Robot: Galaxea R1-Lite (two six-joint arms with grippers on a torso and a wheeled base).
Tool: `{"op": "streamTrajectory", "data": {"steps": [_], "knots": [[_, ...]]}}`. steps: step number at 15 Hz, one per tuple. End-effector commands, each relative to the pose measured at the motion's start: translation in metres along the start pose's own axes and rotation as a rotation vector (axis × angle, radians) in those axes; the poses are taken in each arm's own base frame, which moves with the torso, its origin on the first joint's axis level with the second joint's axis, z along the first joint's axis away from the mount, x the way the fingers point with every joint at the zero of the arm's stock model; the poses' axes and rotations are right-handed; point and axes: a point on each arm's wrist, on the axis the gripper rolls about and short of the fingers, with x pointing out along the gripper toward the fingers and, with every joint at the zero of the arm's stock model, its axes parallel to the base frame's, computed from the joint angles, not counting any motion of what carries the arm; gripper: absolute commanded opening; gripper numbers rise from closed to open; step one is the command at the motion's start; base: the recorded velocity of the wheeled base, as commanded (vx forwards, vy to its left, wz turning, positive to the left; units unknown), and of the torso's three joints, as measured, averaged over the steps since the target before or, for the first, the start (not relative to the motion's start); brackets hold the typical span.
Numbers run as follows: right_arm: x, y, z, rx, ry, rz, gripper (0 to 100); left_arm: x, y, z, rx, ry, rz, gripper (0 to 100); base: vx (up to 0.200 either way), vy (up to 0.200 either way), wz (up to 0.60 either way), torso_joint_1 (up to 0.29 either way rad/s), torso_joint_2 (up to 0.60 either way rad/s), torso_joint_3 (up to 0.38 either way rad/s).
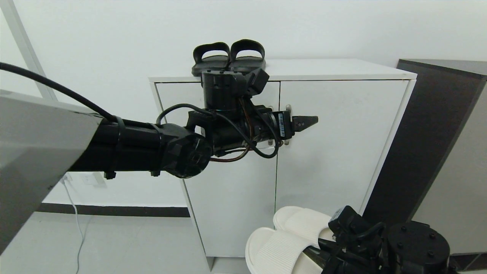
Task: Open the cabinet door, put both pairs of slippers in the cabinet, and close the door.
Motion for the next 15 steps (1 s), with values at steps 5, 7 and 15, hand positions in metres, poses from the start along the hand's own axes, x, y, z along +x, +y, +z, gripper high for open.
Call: {"op": "streamTrajectory", "data": {"steps": [5, 7, 15], "knots": [[0.0, 0.0, -0.001, 0.0, 0.004, 0.002, 0, 0.012, -0.006, -0.01, -0.004, 0.033, -0.025, 100, 0.0, 0.0, 0.0, 0.0, 0.0, 0.0], [0.0, 0.0, -0.001, 0.0, 0.004, 0.002, 0, 0.012, -0.006, -0.009, -0.005, 0.032, -0.026, 0, 0.0, 0.0, 0.0, 0.0, 0.0, 0.0], [-0.012, 0.001, -0.007, 0.002, -0.01, 0.103, 0, 0.0, -0.014, -0.005, -0.002, 0.025, -0.028, 0, 0.0, 0.0, 0.0, 0.0, 0.0, 0.0]]}}
